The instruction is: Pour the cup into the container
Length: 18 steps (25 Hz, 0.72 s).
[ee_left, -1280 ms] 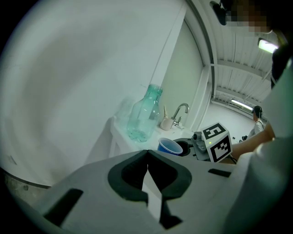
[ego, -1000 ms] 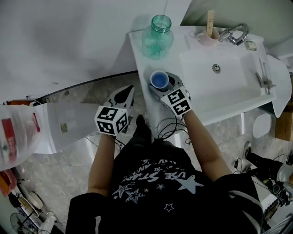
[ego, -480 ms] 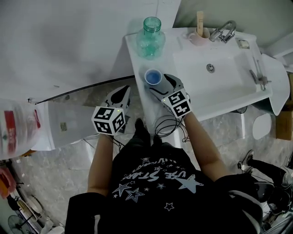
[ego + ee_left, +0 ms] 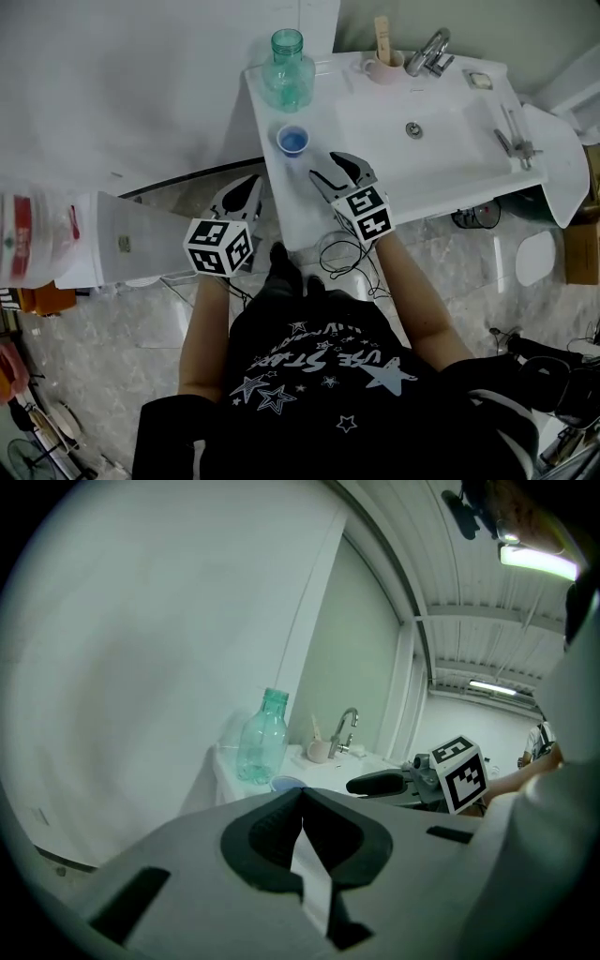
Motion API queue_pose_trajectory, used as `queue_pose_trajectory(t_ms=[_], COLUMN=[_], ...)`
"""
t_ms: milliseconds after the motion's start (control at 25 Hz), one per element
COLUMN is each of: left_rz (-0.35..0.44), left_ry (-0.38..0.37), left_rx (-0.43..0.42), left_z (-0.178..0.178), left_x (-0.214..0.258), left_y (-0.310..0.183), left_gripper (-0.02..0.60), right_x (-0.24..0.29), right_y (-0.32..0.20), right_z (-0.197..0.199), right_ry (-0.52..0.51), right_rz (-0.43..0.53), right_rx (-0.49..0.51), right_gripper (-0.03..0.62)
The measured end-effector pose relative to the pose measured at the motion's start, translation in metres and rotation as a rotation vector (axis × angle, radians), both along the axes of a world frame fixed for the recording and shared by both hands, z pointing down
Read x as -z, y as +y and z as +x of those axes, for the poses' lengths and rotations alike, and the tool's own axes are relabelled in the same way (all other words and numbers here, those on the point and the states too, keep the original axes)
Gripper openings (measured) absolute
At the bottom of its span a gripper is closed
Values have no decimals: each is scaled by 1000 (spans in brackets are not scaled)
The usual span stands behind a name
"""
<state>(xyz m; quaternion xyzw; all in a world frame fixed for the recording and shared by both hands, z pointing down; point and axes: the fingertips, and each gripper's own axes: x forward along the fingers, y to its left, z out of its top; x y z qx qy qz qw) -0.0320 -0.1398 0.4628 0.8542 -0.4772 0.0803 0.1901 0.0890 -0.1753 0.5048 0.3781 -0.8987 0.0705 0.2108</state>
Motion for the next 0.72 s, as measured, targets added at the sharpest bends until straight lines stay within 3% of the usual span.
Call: queue_pose_trajectory(t_ms=[320, 480, 720], left_rz=[32, 41, 30], left_ry=[7, 7, 6], left_rx=[29, 32, 21], left_z=[16, 22, 30], left_x=[14, 16, 10], left_y=[48, 66, 80], left_gripper=[12, 12, 12], right_x=[21, 25, 31], right_y=[45, 61, 73], right_z=[20, 25, 43], right_ry=[-11, -23, -46], right_rz=[55, 66, 75], right_rx=[14, -2, -66], right_gripper=[111, 10, 6])
